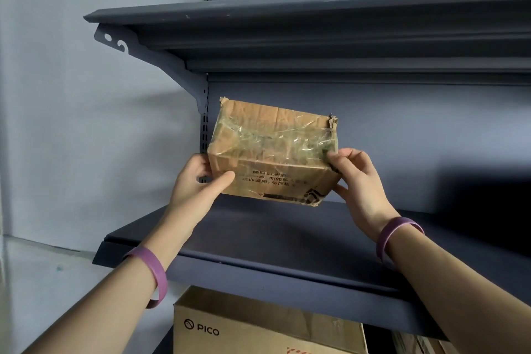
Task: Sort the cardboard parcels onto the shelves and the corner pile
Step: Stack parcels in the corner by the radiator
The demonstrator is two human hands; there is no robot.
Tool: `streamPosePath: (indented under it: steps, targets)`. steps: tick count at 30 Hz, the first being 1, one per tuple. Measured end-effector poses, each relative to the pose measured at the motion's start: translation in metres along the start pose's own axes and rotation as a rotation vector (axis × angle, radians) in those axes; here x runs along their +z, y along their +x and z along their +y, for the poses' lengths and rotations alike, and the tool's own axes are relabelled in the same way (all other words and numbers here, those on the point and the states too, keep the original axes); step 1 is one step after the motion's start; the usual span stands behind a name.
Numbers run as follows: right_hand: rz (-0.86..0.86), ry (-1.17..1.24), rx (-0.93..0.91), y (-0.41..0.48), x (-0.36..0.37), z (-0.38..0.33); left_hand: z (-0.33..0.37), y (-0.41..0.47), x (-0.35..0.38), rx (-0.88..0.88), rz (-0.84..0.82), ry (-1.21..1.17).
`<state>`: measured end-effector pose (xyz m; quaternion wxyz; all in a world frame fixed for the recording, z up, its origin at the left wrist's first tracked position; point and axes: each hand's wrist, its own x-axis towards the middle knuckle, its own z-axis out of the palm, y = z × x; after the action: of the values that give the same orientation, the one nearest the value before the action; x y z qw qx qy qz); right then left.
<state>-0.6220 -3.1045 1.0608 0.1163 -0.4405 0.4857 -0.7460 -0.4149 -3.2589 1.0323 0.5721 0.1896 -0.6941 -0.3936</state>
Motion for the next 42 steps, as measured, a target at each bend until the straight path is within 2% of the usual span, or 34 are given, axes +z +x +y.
streamPosePath:
  steps: [6, 12, 18, 26, 32, 37, 39, 42]
  targets:
    - [-0.011, -0.035, 0.018, 0.003, -0.001, 0.005, 0.005, 0.0, 0.0, -0.11, -0.063, -0.119]
    - [-0.108, -0.132, -0.005, 0.004, -0.002, 0.011, 0.002, -0.002, 0.002, -0.12, 0.091, -0.066]
    - [-0.223, -0.064, -0.008, 0.004, -0.002, 0.01, 0.0, 0.0, 0.002, -0.139, 0.086, -0.101]
    - [0.019, 0.083, 0.058, 0.004, 0.0, 0.004, -0.002, 0.001, 0.002, -0.108, -0.082, -0.076]
    - [0.049, 0.032, 0.031, 0.008, -0.001, 0.009, -0.001, 0.0, 0.004, -0.074, -0.138, -0.054]
    - [0.073, 0.027, 0.014, 0.009, -0.004, 0.008, 0.004, -0.002, -0.001, -0.111, -0.228, -0.013]
    - [0.064, 0.01, 0.02, 0.008, -0.005, 0.007, 0.006, -0.002, -0.001, -0.134, -0.266, -0.091]
    - [0.039, 0.002, 0.029, 0.007, -0.007, 0.007, 0.008, -0.002, 0.002, -0.189, -0.295, -0.339]
